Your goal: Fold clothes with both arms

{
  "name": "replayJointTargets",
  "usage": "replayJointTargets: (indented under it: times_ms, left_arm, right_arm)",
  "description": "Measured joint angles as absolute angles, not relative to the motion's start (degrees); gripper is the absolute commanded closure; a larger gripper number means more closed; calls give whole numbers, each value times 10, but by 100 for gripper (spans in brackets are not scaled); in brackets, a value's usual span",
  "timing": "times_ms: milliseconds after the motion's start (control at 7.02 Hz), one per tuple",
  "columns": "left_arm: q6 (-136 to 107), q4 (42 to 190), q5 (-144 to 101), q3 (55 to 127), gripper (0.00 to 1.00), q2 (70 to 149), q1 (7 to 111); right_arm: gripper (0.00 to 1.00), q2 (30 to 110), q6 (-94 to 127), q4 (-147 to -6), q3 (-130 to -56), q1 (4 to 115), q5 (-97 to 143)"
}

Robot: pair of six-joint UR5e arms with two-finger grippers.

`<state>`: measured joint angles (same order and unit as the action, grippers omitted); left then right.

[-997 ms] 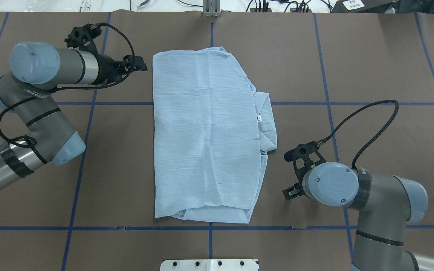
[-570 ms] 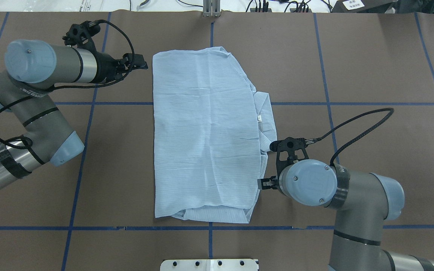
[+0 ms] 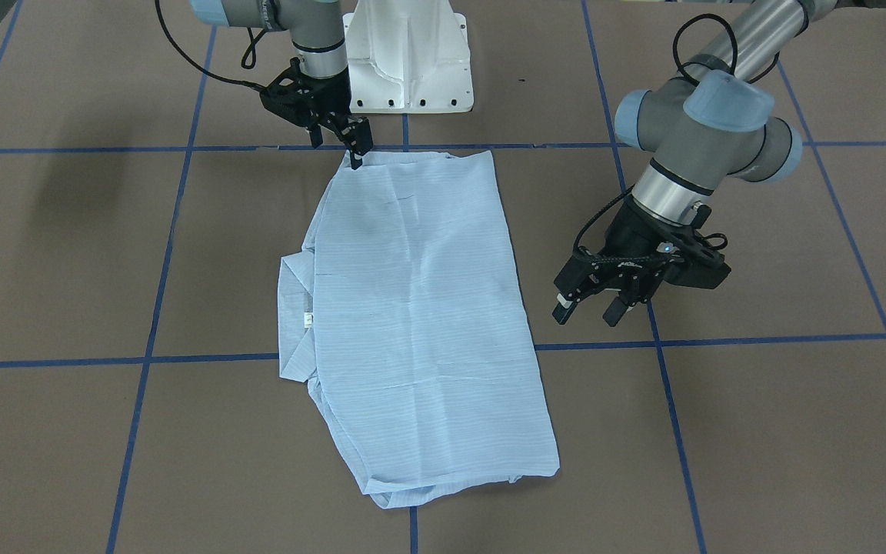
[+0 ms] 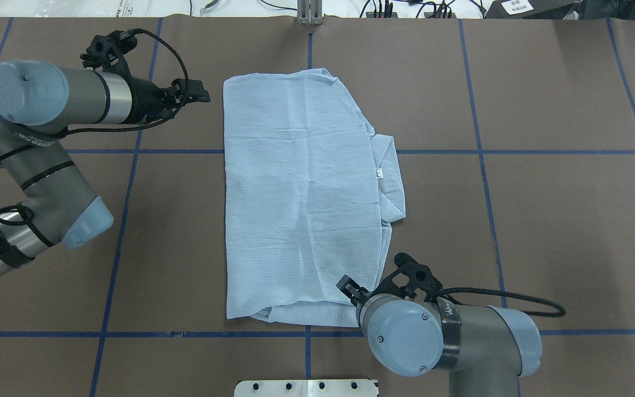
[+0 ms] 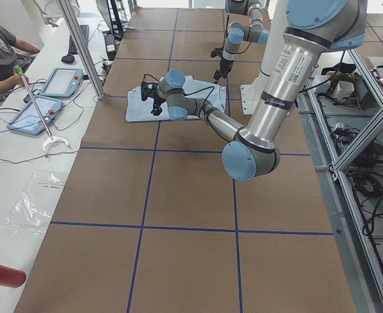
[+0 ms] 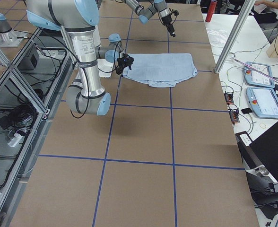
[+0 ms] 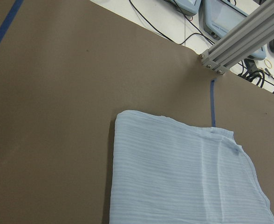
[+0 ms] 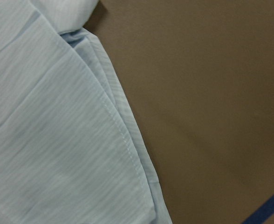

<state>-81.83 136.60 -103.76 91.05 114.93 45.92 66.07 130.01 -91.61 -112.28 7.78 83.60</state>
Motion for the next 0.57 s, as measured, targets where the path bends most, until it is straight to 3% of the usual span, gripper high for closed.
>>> replayJointTargets:
  times_ms: [570]
  left_arm:
    - [-817, 1367, -1026, 915, 0, 1146, 456]
  right_arm:
    - [8, 648, 1426, -904, -1100, 72, 833]
